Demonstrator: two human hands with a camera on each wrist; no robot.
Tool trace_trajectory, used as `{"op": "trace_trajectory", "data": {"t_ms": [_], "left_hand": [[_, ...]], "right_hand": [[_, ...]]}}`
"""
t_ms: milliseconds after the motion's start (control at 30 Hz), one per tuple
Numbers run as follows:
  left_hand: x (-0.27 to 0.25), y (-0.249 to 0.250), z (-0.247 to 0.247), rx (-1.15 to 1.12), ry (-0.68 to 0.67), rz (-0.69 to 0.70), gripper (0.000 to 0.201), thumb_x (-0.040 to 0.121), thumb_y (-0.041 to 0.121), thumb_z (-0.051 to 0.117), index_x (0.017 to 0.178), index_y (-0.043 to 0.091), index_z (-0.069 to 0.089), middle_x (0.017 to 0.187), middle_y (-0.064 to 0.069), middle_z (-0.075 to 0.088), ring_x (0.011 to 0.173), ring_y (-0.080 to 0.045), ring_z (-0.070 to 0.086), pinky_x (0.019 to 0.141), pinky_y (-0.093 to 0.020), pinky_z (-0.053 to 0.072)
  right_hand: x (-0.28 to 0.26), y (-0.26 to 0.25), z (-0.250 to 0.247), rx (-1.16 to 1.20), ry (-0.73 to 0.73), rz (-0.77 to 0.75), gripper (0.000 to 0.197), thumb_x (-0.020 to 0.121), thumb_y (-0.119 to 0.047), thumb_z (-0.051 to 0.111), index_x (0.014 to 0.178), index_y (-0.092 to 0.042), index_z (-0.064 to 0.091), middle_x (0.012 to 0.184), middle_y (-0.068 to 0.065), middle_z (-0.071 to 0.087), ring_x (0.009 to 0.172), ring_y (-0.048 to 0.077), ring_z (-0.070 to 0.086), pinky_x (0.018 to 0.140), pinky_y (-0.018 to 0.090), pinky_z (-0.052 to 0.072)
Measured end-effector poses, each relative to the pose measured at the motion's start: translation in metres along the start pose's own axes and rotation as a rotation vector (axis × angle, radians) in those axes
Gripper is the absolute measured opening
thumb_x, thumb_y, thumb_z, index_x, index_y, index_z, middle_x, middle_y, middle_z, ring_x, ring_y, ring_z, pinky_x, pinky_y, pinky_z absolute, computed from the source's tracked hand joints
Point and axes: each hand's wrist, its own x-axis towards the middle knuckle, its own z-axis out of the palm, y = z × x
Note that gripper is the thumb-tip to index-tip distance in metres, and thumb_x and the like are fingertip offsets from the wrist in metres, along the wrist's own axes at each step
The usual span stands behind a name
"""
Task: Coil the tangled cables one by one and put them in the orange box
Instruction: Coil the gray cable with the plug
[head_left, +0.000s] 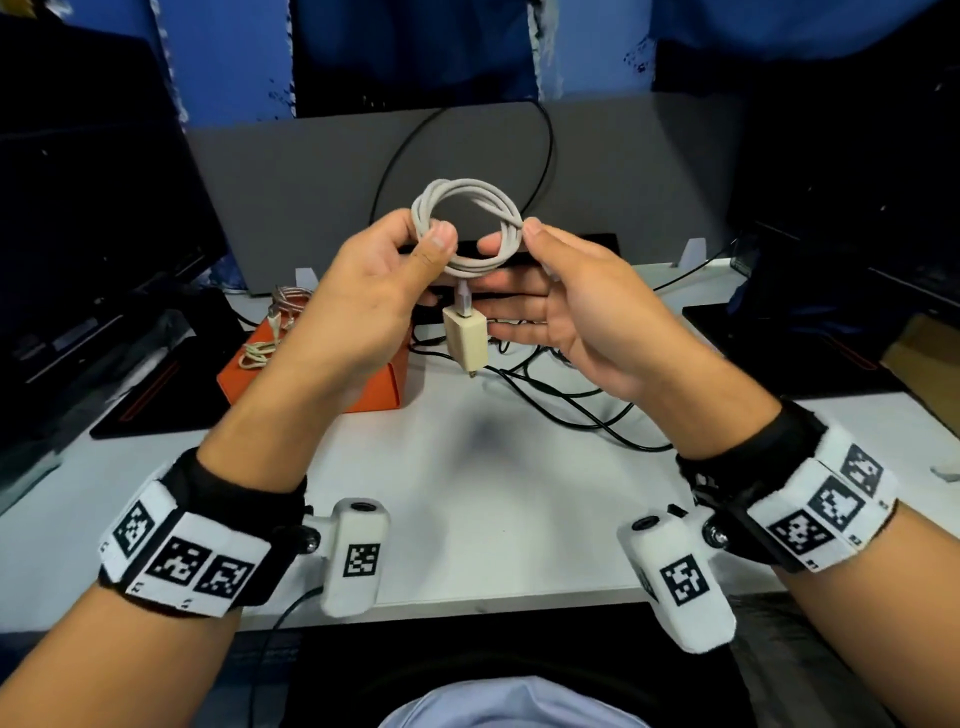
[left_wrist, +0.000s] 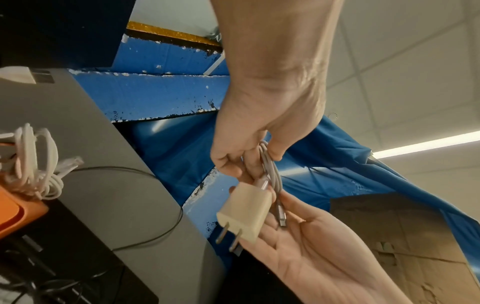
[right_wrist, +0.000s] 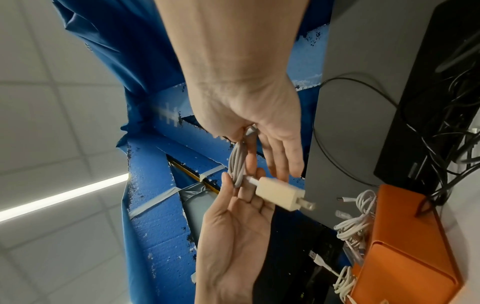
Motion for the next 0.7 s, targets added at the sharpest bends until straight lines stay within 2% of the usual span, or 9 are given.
{"op": "trace_trajectory", "data": {"t_ms": [100, 133, 200, 300, 400, 467, 567, 633, 700], "left_hand": [[0.0, 0.002, -0.003, -0.051, -0.029, -0.054, 0.031, 0.109, 0.027, 0.047, 0.125, 0.003, 0.058, 0.111, -0.008, 0.076, 0.097, -0.022, 0.07, 0.085, -0.039, 0.055], [0.0, 0.004, -0.004, -0.104, -0.029, -0.075, 0.03, 0.11, 0.023, 0.046, 0.124, -0.001, 0.056, 0.115, -0.011, 0.075, 0.098, -0.025, 0.072, 0.084, -0.036, 0.056], [-0.003, 0.01, -0.004, -0.208, -0.036, -0.116, 0.02, 0.109, 0.018, 0.044, 0.11, 0.004, 0.058, 0.116, -0.012, 0.075, 0.099, -0.029, 0.074, 0.08, -0.029, 0.06], [-0.004, 0.014, -0.004, -0.26, -0.041, -0.139, 0.016, 0.109, 0.014, 0.045, 0.107, 0.008, 0.059, 0.117, -0.012, 0.075, 0.106, -0.03, 0.073, 0.079, -0.027, 0.061], [-0.002, 0.012, -0.005, -0.04, 0.016, -0.092, 0.017, 0.107, 0.017, 0.05, 0.119, 0.011, 0.061, 0.115, -0.003, 0.076, 0.111, -0.016, 0.071, 0.088, -0.03, 0.056], [0.0, 0.007, -0.003, 0.092, 0.118, -0.023, 0.026, 0.105, 0.025, 0.056, 0.129, 0.017, 0.059, 0.12, 0.003, 0.074, 0.113, -0.01, 0.068, 0.095, -0.033, 0.054], [-0.004, 0.001, 0.007, 0.046, 0.222, 0.076, 0.038, 0.1, 0.035, 0.06, 0.135, 0.023, 0.055, 0.131, 0.002, 0.066, 0.12, -0.013, 0.065, 0.104, -0.041, 0.053], [-0.007, 0.001, 0.015, -0.16, 0.235, 0.081, 0.031, 0.103, 0.026, 0.059, 0.132, 0.018, 0.055, 0.13, -0.007, 0.066, 0.116, -0.022, 0.069, 0.099, -0.045, 0.056], [-0.008, 0.004, 0.018, -0.346, 0.242, 0.055, 0.021, 0.106, 0.009, 0.049, 0.125, 0.012, 0.056, 0.123, -0.01, 0.069, 0.11, -0.028, 0.072, 0.093, -0.046, 0.058]], "right_hand": [[0.0, 0.004, 0.003, 0.006, -0.029, 0.018, 0.041, 0.112, -0.044, 0.033, 0.122, -0.02, 0.065, 0.109, 0.016, 0.076, 0.105, 0.038, 0.074, 0.107, 0.058, 0.05], [0.0, 0.004, 0.004, 0.009, -0.046, 0.021, 0.042, 0.112, -0.045, 0.032, 0.125, -0.02, 0.064, 0.108, 0.015, 0.076, 0.103, 0.041, 0.074, 0.107, 0.059, 0.05], [-0.002, 0.004, 0.006, 0.03, -0.079, 0.015, 0.043, 0.112, -0.046, 0.032, 0.13, -0.02, 0.062, 0.108, 0.018, 0.076, 0.096, 0.045, 0.074, 0.101, 0.059, 0.054], [-0.005, 0.002, 0.007, 0.002, -0.074, -0.005, 0.041, 0.113, -0.043, 0.033, 0.132, -0.022, 0.061, 0.091, 0.017, 0.072, 0.071, 0.029, 0.069, 0.069, 0.042, 0.061], [-0.002, 0.006, 0.007, -0.089, -0.002, -0.05, 0.037, 0.113, -0.037, 0.036, 0.132, -0.019, 0.063, 0.082, 0.012, 0.066, 0.058, 0.017, 0.053, 0.049, 0.029, 0.046], [0.0, 0.009, 0.01, -0.136, 0.037, -0.062, 0.036, 0.113, -0.033, 0.037, 0.129, -0.016, 0.064, 0.077, 0.009, 0.067, 0.056, 0.015, 0.051, 0.047, 0.027, 0.038], [-0.005, 0.01, 0.019, -0.105, -0.013, -0.049, 0.035, 0.114, -0.028, 0.036, 0.115, -0.01, 0.066, 0.073, 0.009, 0.066, 0.053, 0.016, 0.048, 0.045, 0.025, 0.034], [-0.009, 0.011, 0.025, -0.009, -0.074, -0.013, 0.036, 0.114, -0.027, 0.036, 0.11, -0.006, 0.065, 0.072, 0.01, 0.065, 0.053, 0.016, 0.047, 0.044, 0.024, 0.032], [-0.012, 0.011, 0.03, 0.05, -0.115, 0.004, 0.037, 0.114, -0.027, 0.036, 0.107, -0.005, 0.064, 0.074, 0.01, 0.065, 0.054, 0.016, 0.049, 0.046, 0.024, 0.032]]}}
